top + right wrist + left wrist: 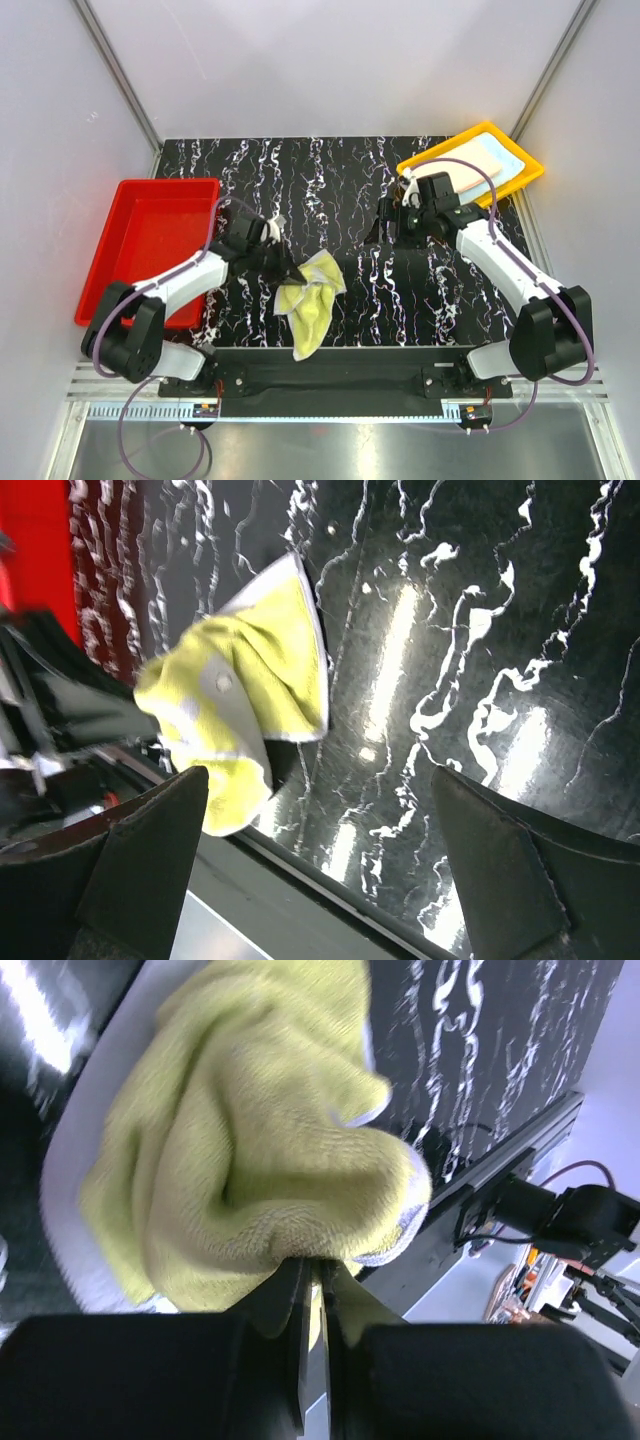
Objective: Fold and stack the towels
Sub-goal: Move the towel to the center of the board, then flatten out the crumpled towel
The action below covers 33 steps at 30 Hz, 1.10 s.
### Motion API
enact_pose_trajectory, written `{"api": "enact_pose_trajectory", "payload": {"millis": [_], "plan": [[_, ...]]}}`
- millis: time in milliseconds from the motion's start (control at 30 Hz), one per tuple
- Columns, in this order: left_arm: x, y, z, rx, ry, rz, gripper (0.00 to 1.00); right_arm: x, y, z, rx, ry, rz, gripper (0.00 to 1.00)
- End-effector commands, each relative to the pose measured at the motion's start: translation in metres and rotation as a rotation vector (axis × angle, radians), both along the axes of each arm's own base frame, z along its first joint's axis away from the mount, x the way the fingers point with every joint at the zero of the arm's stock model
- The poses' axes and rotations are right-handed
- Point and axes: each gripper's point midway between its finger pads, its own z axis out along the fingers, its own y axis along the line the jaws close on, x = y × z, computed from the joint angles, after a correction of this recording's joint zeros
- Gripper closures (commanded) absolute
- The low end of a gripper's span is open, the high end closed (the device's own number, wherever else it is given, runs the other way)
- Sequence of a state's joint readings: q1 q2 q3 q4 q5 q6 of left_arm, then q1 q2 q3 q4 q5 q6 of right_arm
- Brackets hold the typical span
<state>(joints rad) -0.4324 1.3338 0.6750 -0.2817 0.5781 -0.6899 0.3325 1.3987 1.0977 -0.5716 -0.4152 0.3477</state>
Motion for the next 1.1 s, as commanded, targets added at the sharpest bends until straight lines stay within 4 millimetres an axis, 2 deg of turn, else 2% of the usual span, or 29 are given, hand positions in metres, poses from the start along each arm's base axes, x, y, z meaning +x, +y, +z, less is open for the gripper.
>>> {"api": "enact_pose_trajectory", "payload": {"millis": [0, 33, 67, 100, 133, 167, 233, 300, 333, 367, 400, 433, 467, 500, 533, 567, 600, 633, 700, 733, 800, 867, 900, 933, 1067], "plan": [[0.059, -0.038, 0.059, -0.108, -0.224, -0.020, 0.91, -0.003, -0.005, 0.003, -0.052, -0.058, 0.017, 0.00], [0.061, -0.049, 0.057, -0.107, -0.209, -0.046, 0.91, -0.005, -0.006, 0.002, -0.058, -0.062, 0.021, 0.00], [0.071, -0.059, 0.072, -0.129, -0.239, -0.060, 0.87, -0.006, -0.008, 0.004, -0.064, -0.078, 0.025, 0.00], [0.075, -0.066, 0.076, -0.139, -0.242, -0.073, 0.83, -0.006, -0.010, 0.004, -0.072, -0.084, 0.022, 0.00], [0.075, -0.078, 0.070, -0.153, -0.220, -0.104, 0.79, -0.007, -0.013, 0.004, -0.089, -0.090, 0.015, 0.00], [0.082, -0.085, 0.077, -0.179, -0.227, -0.114, 0.71, -0.007, -0.015, 0.005, -0.096, -0.098, 0.017, 0.00], [0.082, -0.092, 0.071, -0.207, -0.182, -0.157, 0.64, -0.006, -0.015, 0.007, -0.101, -0.104, 0.015, 0.00], [0.092, -0.085, 0.073, -0.178, -0.195, -0.150, 0.59, -0.006, -0.011, 0.010, -0.113, -0.116, 0.023, 0.00], [0.100, -0.068, 0.072, -0.147, -0.190, -0.101, 0.58, 0.000, -0.011, 0.010, -0.153, -0.135, 0.017, 0.00], [0.105, -0.057, 0.073, -0.139, -0.190, -0.069, 0.56, -0.007, 0.004, 0.008, -0.181, -0.152, 0.075, 0.00], [0.107, -0.043, 0.066, -0.124, -0.167, -0.030, 0.54, -0.007, 0.011, 0.007, -0.207, -0.166, 0.097, 0.00], [0.120, -0.014, 0.069, -0.113, -0.166, 0.056, 0.53, -0.002, 0.016, 0.003, -0.261, -0.177, 0.105, 0.00], [0.124, 0.002, 0.066, -0.101, -0.158, 0.097, 0.53, -0.004, 0.028, 0.001, -0.288, -0.202, 0.153, 0.00], [0.119, 0.021, 0.057, -0.069, -0.128, 0.143, 0.53, -0.013, 0.051, -0.001, -0.301, -0.232, 0.223, 0.01], [0.129, 0.051, 0.053, -0.047, -0.122, 0.221, 0.53, -0.009, 0.063, -0.005, -0.347, -0.255, 0.244, 0.00], [0.126, 0.068, 0.051, -0.027, -0.120, 0.244, 0.53, -0.011, 0.082, 0.003, -0.384, -0.318, 0.274, 0.00], [0.128, 0.081, 0.046, -0.017, -0.115, 0.273, 0.53, -0.010, 0.083, -0.005, -0.403, -0.307, 0.289, 0.00], [0.125, 0.100, 0.046, -0.017, -0.111, 0.317, 0.53, -0.016, 0.106, -0.002, -0.442, -0.361, 0.330, 0.00], [0.120, 0.116, 0.058, -0.016, -0.153, 0.337, 0.53, -0.015, 0.129, 0.008, -0.482, -0.456, 0.369, 0.00], [0.120, 0.128, 0.062, -0.013, -0.165, 0.367, 0.53, -0.024, 0.146, 0.001, -0.497, -0.478, 0.429, 0.00], [0.118, 0.138, 0.070, -0.007, -0.201, 0.377, 0.52, -0.026, 0.164, -0.002, -0.504, -0.530, 0.505, 0.01], [0.115, 0.151, 0.081, -0.016, -0.228, 0.406, 0.52, -0.028, 0.181, -0.015, -0.512, -0.535, 0.571, 0.17], [0.114, 0.156, 0.088, -0.020, -0.246, 0.417, 0.52, -0.026, 0.188, -0.012, -0.513, -0.545, 0.576, 0.27], [0.115, 0.166, 0.089, -0.011, -0.252, 0.451, 0.52, -0.026, 0.193, -0.023, -0.530, -0.536, 0.599, 0.38], [0.115, 0.176, 0.090, -0.031, -0.289, 0.528, 0.52, -0.035, 0.220, -0.039, -0.512, -0.542, 0.696, 0.56]]}}
